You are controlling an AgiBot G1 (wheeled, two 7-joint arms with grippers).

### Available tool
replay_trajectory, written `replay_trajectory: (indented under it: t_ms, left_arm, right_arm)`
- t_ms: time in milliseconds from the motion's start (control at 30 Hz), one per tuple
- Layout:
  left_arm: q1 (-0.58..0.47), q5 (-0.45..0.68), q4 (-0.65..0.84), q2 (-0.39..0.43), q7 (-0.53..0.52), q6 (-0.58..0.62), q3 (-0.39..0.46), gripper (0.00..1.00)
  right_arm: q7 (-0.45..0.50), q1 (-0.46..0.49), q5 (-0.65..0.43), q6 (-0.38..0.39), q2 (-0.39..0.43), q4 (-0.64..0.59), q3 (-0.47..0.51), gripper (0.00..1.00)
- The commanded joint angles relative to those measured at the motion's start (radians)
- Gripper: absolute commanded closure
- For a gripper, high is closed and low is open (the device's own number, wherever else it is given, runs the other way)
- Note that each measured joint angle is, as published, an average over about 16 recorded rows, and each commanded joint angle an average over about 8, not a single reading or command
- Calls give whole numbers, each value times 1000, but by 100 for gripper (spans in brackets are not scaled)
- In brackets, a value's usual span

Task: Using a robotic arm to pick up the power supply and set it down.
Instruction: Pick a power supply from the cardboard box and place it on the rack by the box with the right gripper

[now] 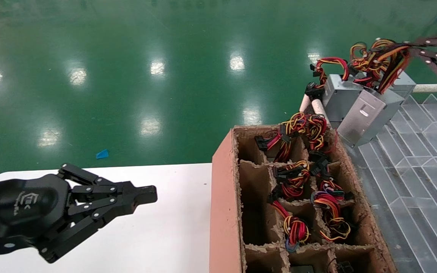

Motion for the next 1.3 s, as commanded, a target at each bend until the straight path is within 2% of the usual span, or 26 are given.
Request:
replay_trajectory:
  t_ms: [33,333,800,1300]
  left_arm:
    - [0,0,0,0,0,0,0,100]
    - [0,0,0,0,0,0,0,100]
    - [0,0,0,0,0,0,0,100]
    - [0,0,0,0,0,0,0,100]
  right_arm:
    - [-22,4,7,12,-34,-43,3,100]
    - [-106,51,17,44,-115,-202,15,100]
    - [-224,108,29,45,-206,-408,25,100]
    - [-252,117,16,81,-276,-572,15,100]
